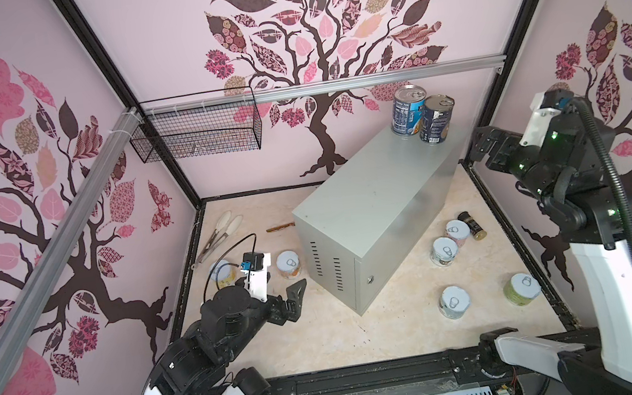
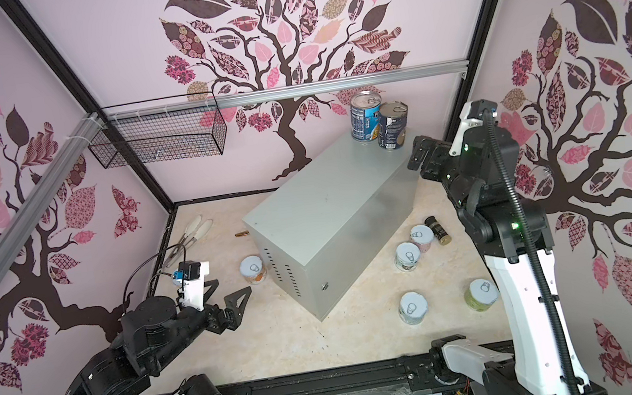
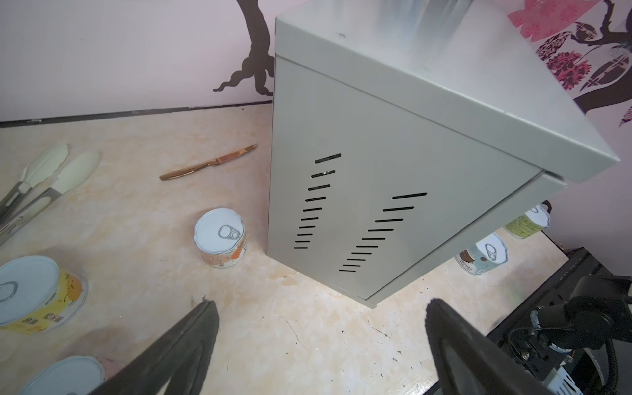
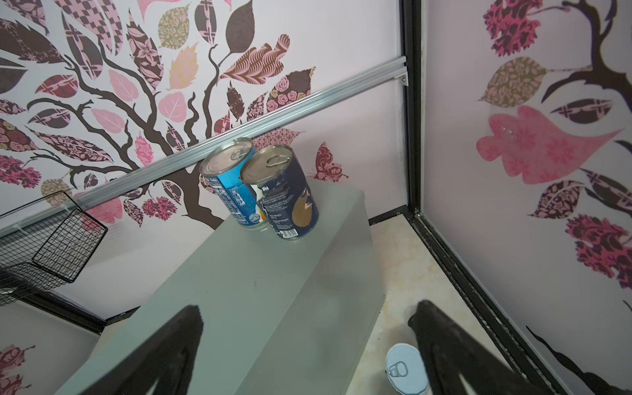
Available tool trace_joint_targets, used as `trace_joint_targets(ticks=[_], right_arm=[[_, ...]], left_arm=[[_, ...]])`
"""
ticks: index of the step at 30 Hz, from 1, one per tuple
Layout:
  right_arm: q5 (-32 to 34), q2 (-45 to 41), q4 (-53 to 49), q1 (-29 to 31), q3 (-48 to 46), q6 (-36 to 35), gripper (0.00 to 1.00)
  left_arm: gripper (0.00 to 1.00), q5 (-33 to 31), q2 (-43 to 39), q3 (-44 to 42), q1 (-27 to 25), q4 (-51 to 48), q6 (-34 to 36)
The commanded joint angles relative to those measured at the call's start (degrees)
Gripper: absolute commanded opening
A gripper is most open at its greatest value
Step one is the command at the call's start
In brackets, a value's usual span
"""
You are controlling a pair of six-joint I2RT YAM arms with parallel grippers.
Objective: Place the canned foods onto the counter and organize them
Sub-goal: 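Open the right gripper and lower it toward the white-lidded floor cans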
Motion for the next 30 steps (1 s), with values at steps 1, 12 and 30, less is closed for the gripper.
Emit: trace_joint_targets(ticks=[1, 12, 30], right_arm=[[2.5, -5.1, -2.2, 0.4, -6.2, 2.8, 1.00], [10.3, -14.9, -1.0, 10.9, -36.2, 14.3, 1.00], [8.1, -7.8, 15.7, 11.3, -60.4, 22.1, 1.00]], left_arm=[[0.98, -0.9, -0.8, 0.6, 0.0, -2.2, -2.7], [0.98, -5.2, 5.8, -1.8, 0.1, -5.2, -7.5], [0.98, -3.4, 1.8, -9.5, 0.1, 1.0, -4.4]])
